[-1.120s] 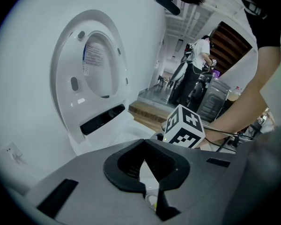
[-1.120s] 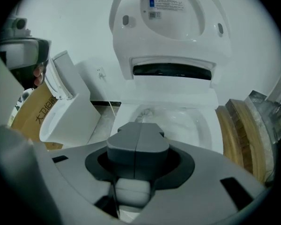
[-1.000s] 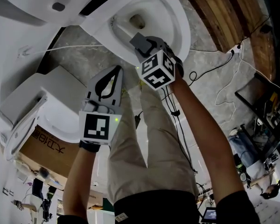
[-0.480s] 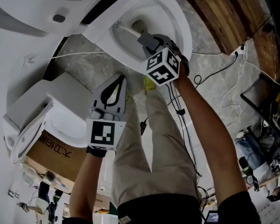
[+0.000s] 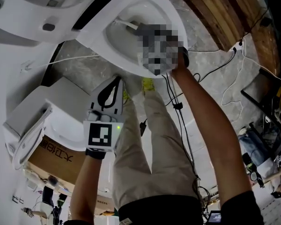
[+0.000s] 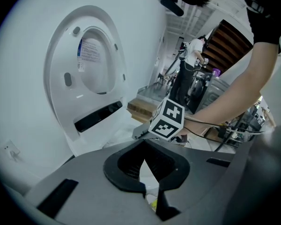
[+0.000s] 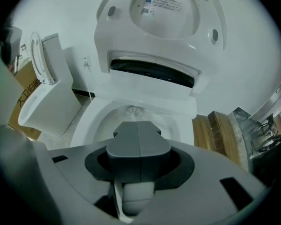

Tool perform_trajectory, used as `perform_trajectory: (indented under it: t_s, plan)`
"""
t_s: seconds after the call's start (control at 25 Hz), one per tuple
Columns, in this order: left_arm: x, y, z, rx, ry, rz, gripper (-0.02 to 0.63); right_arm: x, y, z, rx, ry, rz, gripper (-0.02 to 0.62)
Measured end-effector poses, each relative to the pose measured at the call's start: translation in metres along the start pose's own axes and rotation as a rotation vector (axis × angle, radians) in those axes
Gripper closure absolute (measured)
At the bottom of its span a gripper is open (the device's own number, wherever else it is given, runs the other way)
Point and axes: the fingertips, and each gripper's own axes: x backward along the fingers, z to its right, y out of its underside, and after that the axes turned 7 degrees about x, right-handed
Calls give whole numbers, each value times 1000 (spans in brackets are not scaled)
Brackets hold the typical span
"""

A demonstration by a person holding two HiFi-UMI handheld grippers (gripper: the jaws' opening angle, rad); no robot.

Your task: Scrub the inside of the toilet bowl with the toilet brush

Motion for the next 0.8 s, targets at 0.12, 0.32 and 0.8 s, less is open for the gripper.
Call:
perform_trajectory:
  t_s: [0.12,0.32,0.8]
  plan:
    - [-1,1,3,-1,7,-3,589,-1,2,1,21,19,-13,419]
    - [1,4,10,-6,9,-12,589,1,14,18,10,73,-44,420]
    - [3,2,15,0,5,-7,589,13,40,53,65,173,-171,420]
